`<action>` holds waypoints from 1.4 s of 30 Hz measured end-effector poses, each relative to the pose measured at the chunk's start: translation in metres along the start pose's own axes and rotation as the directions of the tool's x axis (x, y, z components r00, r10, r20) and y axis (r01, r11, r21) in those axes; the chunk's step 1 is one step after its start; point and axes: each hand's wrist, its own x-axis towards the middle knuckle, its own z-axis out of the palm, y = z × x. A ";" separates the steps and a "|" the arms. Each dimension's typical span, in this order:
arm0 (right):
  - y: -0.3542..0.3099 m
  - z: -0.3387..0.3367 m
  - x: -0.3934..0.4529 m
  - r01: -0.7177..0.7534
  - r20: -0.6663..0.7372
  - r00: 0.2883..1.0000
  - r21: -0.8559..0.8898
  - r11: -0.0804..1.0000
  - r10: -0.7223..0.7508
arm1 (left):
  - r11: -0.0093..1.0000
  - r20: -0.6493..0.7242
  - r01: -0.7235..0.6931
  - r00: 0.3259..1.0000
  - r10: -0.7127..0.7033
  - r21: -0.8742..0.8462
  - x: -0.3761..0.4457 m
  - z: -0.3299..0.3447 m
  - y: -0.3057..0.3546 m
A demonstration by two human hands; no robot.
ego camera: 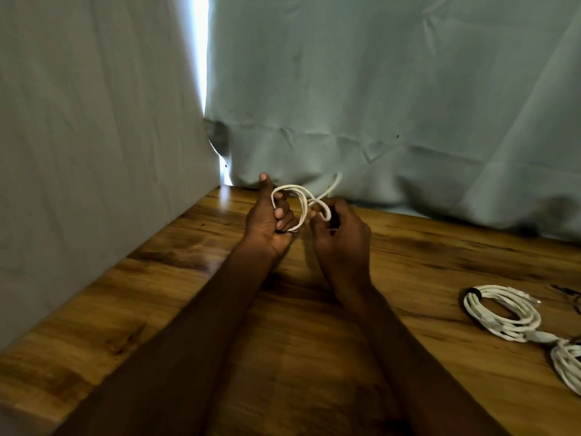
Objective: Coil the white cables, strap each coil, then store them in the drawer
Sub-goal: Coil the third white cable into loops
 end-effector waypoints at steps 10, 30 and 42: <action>-0.011 -0.039 0.029 -0.513 0.428 0.808 0.849 0.128 0.405 | 0.906 -0.156 -0.109 0.970 0.187 0.409 -0.001 -0.007 0.002; 0.040 -0.067 0.051 -0.287 0.263 0.646 0.954 -0.090 0.717 | 0.499 0.331 -0.141 0.888 -0.318 0.855 -0.030 0.006 0.010; 0.035 -0.031 0.033 -0.448 0.419 0.655 0.885 -0.124 0.629 | 0.775 0.377 0.099 0.831 -0.410 0.624 -0.025 0.008 0.008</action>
